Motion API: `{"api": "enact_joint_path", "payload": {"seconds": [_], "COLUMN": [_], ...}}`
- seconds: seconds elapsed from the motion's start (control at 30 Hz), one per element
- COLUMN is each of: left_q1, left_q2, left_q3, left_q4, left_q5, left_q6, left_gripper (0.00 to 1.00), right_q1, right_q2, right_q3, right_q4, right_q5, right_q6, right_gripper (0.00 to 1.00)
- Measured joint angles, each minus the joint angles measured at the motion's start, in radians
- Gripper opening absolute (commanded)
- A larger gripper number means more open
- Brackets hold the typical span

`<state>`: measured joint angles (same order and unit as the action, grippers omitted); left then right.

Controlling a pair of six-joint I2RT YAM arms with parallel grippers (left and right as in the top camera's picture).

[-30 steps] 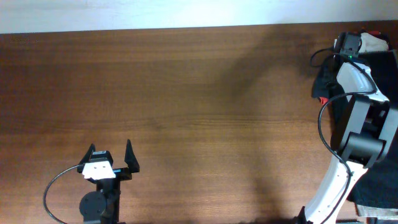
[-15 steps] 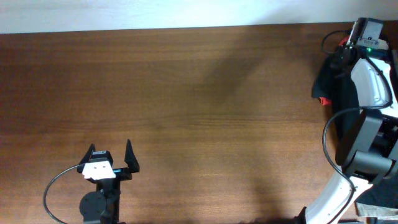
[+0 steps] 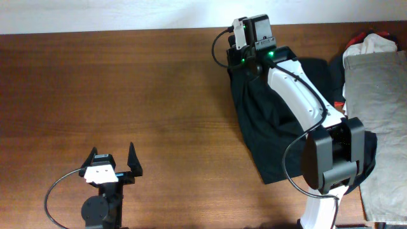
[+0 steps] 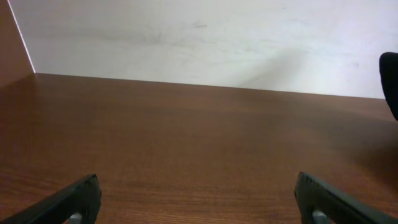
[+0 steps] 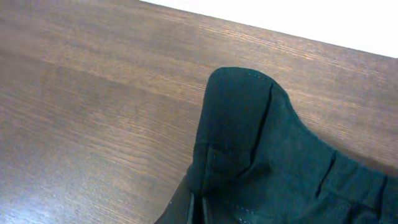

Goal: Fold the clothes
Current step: 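Grasp the black trousers with the right gripper and drag them to table center, then grasp the trousers' left end with the left gripper, right gripper holding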

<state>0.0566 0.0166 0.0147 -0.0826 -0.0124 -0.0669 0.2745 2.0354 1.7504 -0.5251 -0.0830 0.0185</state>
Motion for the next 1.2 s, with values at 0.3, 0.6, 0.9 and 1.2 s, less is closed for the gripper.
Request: {"api": "enact_joint_path", "payload": {"seconds": [0.3, 0.6, 0.9, 1.2], "left_q1": [0.0, 0.0, 0.0, 0.0], "left_q2": [0.0, 0.0, 0.0, 0.0], "left_q3": [0.0, 0.0, 0.0, 0.0], "left_q4": [0.0, 0.0, 0.0, 0.0], "left_q5": [0.0, 0.0, 0.0, 0.0], "left_q6": [0.0, 0.0, 0.0, 0.0], "left_gripper": [0.99, 0.99, 0.99, 0.99], "right_q1": [0.227, 0.482, -0.015, -0.252], "right_q2": [0.014, 0.095, 0.086, -0.298], "right_q3": [0.002, 0.151, 0.771, 0.559], "right_q4": [0.267, 0.096, -0.887, -1.167], "right_q5": [-0.231, -0.279, -0.052, -0.031], "right_q6": [0.219, 0.323, 0.292, 0.422], "right_gripper": [0.04, 0.99, 0.99, 0.99]}}
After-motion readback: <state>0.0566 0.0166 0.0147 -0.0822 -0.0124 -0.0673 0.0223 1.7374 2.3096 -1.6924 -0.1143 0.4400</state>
